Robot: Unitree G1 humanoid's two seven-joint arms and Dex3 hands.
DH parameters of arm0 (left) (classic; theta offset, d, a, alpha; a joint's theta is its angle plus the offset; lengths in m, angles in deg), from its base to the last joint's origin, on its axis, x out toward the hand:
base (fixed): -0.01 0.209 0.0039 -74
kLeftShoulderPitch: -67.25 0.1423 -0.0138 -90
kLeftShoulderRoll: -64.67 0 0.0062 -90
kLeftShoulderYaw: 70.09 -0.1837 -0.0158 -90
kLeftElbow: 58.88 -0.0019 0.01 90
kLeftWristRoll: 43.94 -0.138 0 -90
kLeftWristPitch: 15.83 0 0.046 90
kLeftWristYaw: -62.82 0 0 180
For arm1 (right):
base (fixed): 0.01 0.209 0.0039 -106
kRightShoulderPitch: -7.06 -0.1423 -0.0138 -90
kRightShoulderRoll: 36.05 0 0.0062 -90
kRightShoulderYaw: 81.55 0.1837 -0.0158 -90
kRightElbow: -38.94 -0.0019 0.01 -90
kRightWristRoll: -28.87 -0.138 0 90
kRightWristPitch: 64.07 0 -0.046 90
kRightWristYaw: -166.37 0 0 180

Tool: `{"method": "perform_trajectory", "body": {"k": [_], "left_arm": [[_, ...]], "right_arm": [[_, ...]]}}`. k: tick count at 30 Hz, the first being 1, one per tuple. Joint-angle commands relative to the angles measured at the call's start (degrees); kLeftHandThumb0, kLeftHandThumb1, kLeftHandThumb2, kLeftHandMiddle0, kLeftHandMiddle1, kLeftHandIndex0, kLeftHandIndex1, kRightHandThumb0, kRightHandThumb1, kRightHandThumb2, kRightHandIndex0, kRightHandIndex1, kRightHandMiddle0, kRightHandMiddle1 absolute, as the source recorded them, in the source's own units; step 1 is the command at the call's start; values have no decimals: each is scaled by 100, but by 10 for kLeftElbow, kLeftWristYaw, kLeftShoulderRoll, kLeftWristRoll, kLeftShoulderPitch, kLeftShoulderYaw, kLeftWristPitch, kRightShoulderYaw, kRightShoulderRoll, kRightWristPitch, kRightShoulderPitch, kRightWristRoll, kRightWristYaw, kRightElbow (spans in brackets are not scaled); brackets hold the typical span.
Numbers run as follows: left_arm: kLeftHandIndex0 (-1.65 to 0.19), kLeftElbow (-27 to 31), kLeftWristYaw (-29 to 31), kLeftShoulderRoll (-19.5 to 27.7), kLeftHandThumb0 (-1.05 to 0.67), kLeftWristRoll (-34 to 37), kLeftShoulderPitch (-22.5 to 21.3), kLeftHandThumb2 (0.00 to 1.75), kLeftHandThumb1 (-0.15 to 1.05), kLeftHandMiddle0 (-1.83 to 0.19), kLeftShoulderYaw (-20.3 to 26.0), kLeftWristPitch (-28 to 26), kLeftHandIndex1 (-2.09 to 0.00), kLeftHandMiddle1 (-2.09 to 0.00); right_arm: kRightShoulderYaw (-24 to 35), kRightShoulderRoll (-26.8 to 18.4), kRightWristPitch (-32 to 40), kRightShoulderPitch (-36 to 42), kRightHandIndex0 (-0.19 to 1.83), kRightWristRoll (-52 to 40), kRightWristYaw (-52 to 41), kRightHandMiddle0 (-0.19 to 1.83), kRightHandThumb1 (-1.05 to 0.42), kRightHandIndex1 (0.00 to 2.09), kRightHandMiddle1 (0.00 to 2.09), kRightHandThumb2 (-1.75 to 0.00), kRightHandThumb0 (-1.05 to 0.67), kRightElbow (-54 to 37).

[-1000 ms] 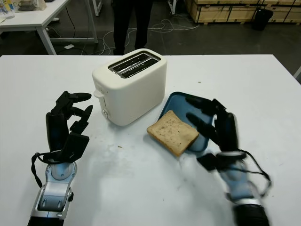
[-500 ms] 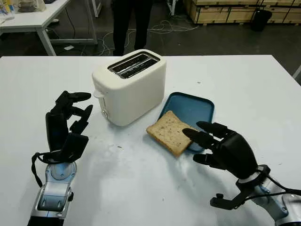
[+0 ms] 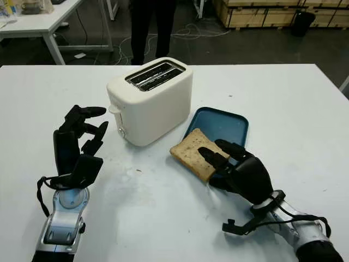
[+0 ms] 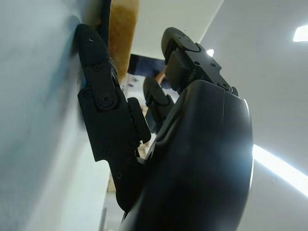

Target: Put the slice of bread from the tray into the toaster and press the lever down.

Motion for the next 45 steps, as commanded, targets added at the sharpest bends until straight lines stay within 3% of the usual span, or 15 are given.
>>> {"method": "perform_trajectory", "body": {"k": [1, 17, 34, 39, 42, 43, 45], "left_arm": [[-51, 1, -3, 1, -27, -2, -3, 24, 92, -57, 1, 12, -97, -154], [-51, 11, -8, -1, -27, -5, -2, 25, 92, -56, 2, 20, -98, -156], [-50, 20, -7, -3, -26, -2, 4, 25, 92, -55, 1, 38, -103, -160], [-50, 25, -7, -2, -26, -4, 6, 24, 92, -56, 1, 39, -104, -159], [-50, 26, -6, -2, -26, -3, 6, 23, 92, -57, 1, 39, -104, -158], [-51, 27, -6, -2, -26, -3, 6, 23, 92, -57, 1, 39, -104, -158], [-51, 28, -6, -1, -26, -5, 6, 24, 92, -57, 0, 37, -104, -158]], "right_arm": [[-20, 4, 10, -2, 48, 2, 0, 43, -78, 0, 0, 0, -60, 13], [-67, 0, 48, -20, 51, 4, 9, 46, -75, 1, 2, 0, -56, -14], [-44, 21, 179, -7, 90, -33, -220, 71, -92, 14, 6, -7, -30, -153], [-33, 24, 200, 5, 95, -37, -259, 81, -92, 27, 5, -13, -28, -188], [-26, 25, 199, 11, 92, -46, -273, 88, -92, 41, 5, -16, -17, -201], [-24, 26, 196, 12, 86, -49, -274, 92, -92, 58, 4, -14, -11, -203], [-19, 25, 185, 12, 78, -58, -266, 95, -92, 74, 3, -11, -6, -202]]}}
